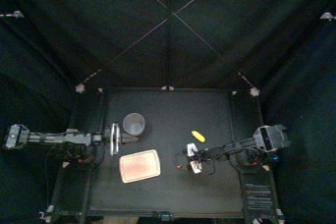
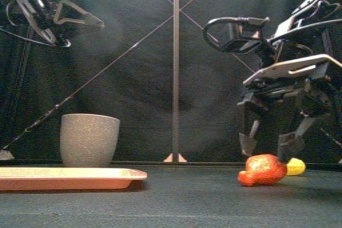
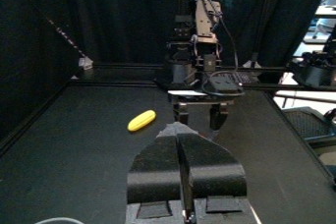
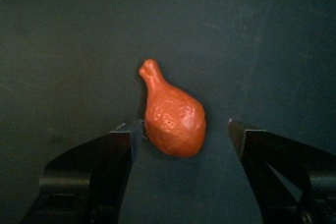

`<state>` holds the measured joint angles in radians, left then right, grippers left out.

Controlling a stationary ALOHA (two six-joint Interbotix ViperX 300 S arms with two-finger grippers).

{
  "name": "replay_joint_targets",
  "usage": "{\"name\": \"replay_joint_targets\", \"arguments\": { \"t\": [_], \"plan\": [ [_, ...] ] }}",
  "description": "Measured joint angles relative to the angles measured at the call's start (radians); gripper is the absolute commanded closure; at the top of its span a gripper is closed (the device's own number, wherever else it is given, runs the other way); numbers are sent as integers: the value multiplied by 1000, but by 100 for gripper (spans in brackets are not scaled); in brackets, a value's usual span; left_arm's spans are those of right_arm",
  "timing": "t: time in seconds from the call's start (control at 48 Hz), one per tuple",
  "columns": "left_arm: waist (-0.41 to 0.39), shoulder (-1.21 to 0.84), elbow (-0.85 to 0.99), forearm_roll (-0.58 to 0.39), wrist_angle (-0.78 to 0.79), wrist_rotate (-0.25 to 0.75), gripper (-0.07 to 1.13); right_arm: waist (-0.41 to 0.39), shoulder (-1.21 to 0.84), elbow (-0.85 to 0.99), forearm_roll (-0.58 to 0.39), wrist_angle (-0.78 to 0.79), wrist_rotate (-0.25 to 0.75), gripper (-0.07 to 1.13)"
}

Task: Pick the drumstick then place it in the grey bowl
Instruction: Pick the drumstick

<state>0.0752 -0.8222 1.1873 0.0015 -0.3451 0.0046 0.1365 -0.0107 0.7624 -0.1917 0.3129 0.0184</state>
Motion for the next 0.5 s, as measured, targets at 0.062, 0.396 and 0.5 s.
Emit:
{"name": "replay_joint_targets", "arguments": {
  "t": [0.062,0.396,0.5],
  "plan": [
    [3,0,3,0,0,0,108,0,21,-5,11,0,-3,5],
    [8,0,8,0,0,0,108,2,69,-32,55,-3,-8,19],
    [8,-3,12,0,-2,0,108,3,75,-35,64,-5,-6,30]
  ]
}}
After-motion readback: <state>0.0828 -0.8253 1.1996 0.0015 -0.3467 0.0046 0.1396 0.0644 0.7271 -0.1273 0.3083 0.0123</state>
